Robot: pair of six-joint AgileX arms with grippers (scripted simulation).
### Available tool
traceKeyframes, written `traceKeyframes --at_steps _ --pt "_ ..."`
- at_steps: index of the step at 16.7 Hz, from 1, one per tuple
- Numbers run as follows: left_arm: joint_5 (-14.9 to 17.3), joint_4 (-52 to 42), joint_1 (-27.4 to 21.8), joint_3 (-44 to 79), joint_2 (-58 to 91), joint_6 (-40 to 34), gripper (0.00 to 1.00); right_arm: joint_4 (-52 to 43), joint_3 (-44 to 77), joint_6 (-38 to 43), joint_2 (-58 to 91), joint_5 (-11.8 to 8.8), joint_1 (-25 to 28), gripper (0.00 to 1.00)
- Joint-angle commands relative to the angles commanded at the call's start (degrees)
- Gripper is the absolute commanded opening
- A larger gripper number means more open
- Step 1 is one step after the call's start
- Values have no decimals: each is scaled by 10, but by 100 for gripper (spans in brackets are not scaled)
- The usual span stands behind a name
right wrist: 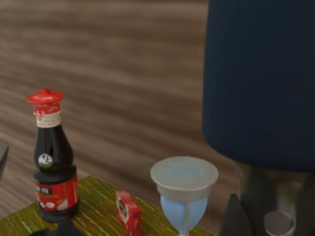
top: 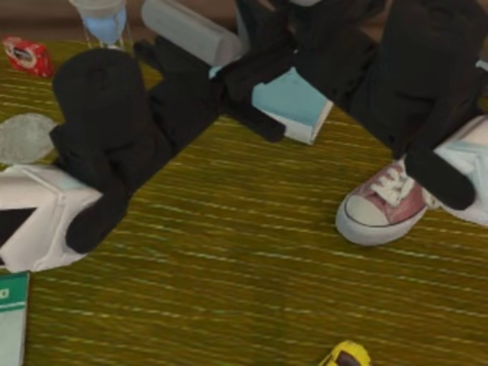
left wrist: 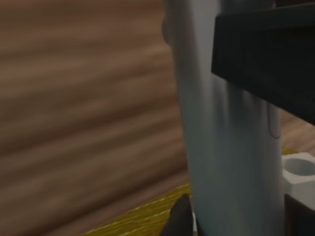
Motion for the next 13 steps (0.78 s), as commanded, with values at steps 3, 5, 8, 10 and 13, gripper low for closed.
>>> traceKeyframes --at_steps 3,5,8,10,13 --pt "0 0 0 0 0 0 23 0 0 0 0 0 0 0" --pt "0 0 0 0 0 0 38 0 0 0 0 0 0 0" --pt "0 0 0 0 0 0 60 0 0 0 0 0 0 0" --pt "0 0 0 0 0 0 75 0 0 0 0 0 0 0" --pt "0 0 0 0 0 0 98 0 0 0 0 0 0 0"
